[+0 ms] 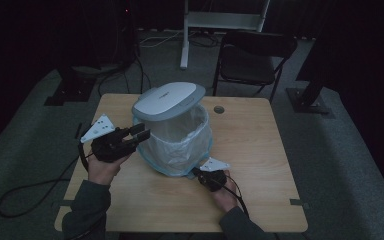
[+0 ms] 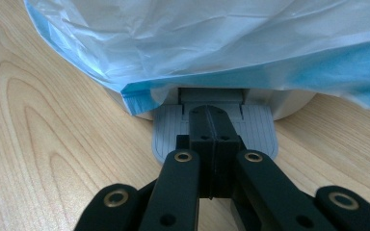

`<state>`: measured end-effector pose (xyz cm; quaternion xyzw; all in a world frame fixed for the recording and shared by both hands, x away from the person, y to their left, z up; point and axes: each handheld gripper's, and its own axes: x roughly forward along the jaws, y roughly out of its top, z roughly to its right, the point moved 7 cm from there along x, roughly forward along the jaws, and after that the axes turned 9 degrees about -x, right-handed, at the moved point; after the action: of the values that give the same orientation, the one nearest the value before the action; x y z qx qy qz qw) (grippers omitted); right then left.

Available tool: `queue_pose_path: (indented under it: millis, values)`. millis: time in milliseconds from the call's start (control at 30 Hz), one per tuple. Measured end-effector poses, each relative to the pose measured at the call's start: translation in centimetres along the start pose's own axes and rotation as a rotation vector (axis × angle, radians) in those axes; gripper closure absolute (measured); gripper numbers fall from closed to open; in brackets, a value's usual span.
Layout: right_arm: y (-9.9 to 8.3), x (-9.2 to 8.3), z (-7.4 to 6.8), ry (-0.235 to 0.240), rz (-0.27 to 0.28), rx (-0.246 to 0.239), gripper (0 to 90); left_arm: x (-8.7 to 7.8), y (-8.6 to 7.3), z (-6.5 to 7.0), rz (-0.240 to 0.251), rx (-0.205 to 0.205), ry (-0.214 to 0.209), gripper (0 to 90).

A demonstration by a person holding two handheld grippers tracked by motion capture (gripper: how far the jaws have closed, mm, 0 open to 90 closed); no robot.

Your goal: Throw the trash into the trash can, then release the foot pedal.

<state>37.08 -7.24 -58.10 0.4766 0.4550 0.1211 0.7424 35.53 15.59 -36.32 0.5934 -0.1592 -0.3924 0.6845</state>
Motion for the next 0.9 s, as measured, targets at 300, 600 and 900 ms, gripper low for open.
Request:
queue_pose_path:
  millis: [300, 600, 900]
  values:
    - [0.0, 0.0, 0.0, -0.001, 0.001, 0.001, 90.0, -0.7, -1.6, -1.5, -0.011, -0.03, 0.045, 65.1]
    - [0.0, 0.0, -0.1, -0.004, 0.001, 0.002, 90.0, -1.3, -3.2, -2.8, -0.012, -0.074, 0.074, 64.8]
    - [0.0, 0.0, 0.0, -0.004, 0.002, 0.005, 90.0, -1.4, -5.2, -4.2, -0.037, -0.098, 0.113, 63.4]
